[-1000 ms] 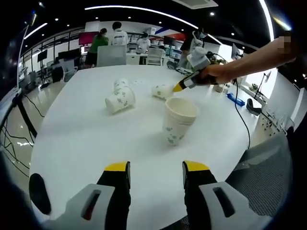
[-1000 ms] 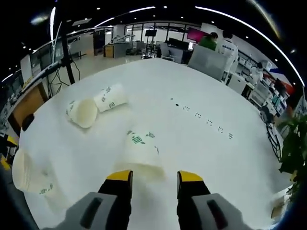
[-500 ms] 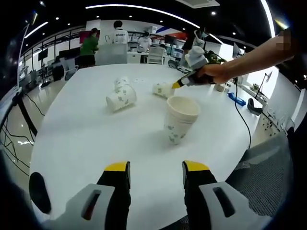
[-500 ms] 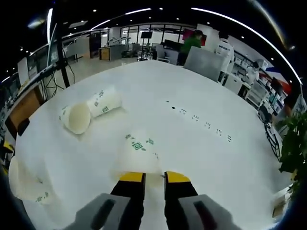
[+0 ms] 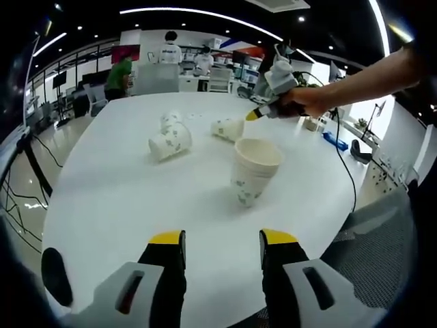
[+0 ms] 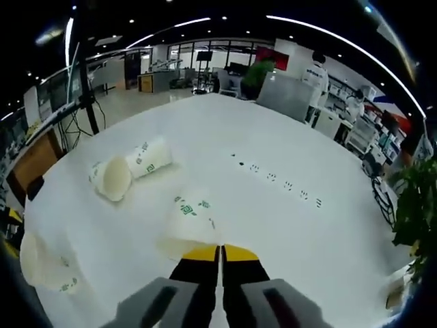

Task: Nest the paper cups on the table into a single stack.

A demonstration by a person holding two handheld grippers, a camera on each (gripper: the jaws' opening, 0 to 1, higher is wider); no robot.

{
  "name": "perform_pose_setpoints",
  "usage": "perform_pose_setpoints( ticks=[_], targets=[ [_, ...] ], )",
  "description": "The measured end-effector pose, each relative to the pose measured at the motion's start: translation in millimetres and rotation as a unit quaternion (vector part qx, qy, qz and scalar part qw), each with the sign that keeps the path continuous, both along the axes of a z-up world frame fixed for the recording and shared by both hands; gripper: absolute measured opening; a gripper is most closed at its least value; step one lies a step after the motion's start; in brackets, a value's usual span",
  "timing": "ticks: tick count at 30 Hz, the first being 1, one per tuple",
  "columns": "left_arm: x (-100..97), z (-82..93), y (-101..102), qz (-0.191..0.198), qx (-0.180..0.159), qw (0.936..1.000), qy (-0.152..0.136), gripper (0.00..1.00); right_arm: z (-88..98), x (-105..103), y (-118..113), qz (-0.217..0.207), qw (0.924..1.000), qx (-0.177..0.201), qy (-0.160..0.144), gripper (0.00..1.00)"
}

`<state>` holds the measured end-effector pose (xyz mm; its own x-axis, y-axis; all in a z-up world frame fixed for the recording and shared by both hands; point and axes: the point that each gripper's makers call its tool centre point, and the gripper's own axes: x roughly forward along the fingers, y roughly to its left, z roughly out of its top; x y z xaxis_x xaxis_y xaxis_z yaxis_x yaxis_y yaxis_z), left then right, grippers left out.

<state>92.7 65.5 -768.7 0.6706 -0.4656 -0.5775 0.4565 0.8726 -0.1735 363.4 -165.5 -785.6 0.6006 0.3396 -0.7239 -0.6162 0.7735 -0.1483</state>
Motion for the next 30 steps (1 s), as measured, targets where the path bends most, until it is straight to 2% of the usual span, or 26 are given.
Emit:
perform_pose_setpoints(
  ticks=[1,4,11,13,20,24,27,30],
  targets=[
    [-0.2,0.1,0,0.000,0.000,1.0000,0.000,0.42,-2.4,-4,0,0.014,0.9998,-0.016,0.001,0.07],
    [-0.1,-0.3,0,-0.001,0.002,1.0000,-0.001,0.42,-11.0,0,-1,0.026,0.9993,-0.027,0.002,0.12],
    [-0.3,-2.7,1,-0.001,0.004,1.0000,0.004,0.42,-17.9,0,8,0.039,0.9988,-0.030,0.000,0.23],
    [-0.2,-3.8,1,-0.001,0.006,1.0000,0.006,0.42,-22.9,9,12,0.042,0.9986,-0.034,-0.001,0.23],
    [-1.1,-8.0,2,0.001,0.011,0.9998,0.014,0.42,-29.3,20,8,0.035,0.9986,-0.036,-0.014,0.19],
    [-1.3,-10.6,3,0.002,0.014,0.9997,0.019,0.42,-30.2,23,12,0.040,0.9985,-0.028,-0.025,0.12],
    [-1.2,-13.4,2,0.000,0.016,0.9996,0.023,0.42,-28.8,23,14,0.042,0.9985,-0.019,-0.029,0.00],
    [-2.4,-13.8,1,-0.004,0.016,0.9995,0.026,0.42,-29.7,25,12,0.041,0.9986,-0.012,-0.030,0.00]
  ],
)
